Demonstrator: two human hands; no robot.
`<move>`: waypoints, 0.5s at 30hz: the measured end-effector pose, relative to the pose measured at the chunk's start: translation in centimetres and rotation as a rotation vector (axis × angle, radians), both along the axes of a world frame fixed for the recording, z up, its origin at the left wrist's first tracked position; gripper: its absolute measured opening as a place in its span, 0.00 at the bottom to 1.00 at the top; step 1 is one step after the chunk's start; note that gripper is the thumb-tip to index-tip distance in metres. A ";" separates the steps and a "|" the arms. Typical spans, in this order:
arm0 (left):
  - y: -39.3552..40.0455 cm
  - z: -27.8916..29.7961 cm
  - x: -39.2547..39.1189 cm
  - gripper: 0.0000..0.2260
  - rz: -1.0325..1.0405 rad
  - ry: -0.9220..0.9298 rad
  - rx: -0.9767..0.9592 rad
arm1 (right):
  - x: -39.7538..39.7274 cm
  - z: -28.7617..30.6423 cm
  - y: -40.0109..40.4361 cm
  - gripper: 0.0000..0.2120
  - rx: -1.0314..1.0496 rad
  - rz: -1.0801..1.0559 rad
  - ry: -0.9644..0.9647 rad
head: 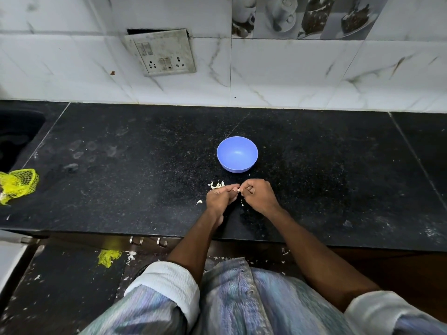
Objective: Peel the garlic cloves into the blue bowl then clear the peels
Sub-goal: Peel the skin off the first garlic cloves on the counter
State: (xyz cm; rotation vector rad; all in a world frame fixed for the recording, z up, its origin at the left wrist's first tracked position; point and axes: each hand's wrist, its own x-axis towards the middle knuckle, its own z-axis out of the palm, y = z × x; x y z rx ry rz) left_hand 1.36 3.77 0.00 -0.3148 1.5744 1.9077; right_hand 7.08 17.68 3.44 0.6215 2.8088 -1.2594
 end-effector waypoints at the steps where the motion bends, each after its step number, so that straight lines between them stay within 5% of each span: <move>1: 0.0 -0.1 -0.1 0.09 0.013 -0.048 0.025 | 0.0 0.0 0.0 0.07 -0.005 0.005 -0.001; 15: -0.4 0.1 -0.1 0.10 0.033 -0.177 0.080 | -0.1 0.4 -0.7 0.05 0.118 0.074 0.007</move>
